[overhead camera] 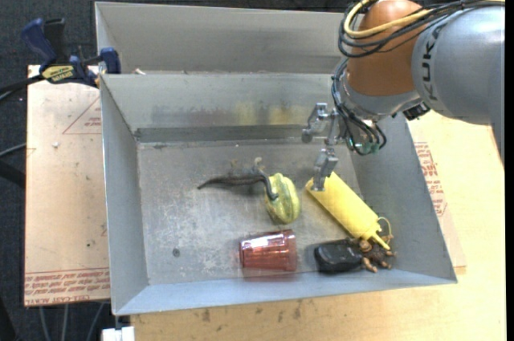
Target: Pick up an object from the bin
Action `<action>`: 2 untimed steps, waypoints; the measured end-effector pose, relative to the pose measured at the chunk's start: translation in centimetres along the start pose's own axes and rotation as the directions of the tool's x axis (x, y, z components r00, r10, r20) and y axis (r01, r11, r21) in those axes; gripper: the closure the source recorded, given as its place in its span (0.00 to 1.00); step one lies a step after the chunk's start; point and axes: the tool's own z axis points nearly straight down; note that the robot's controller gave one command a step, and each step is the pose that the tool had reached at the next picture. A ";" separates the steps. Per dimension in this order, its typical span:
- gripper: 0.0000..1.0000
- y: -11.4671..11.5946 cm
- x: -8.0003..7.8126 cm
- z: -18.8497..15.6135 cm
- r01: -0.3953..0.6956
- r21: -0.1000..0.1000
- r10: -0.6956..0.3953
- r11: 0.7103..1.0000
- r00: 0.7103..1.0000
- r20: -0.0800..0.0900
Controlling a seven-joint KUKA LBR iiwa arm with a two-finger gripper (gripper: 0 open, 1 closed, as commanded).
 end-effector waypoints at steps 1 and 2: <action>0.00 0.0 -0.2 -0.5 0.001 0.001 -0.001 1.000 1.000 0.008; 1.00 9.1 2.0 4.5 0.230 0.009 -0.231 0.973 0.973 0.021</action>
Offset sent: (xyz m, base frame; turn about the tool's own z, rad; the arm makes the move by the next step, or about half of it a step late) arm -0.0254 0.0948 -0.0508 -0.2376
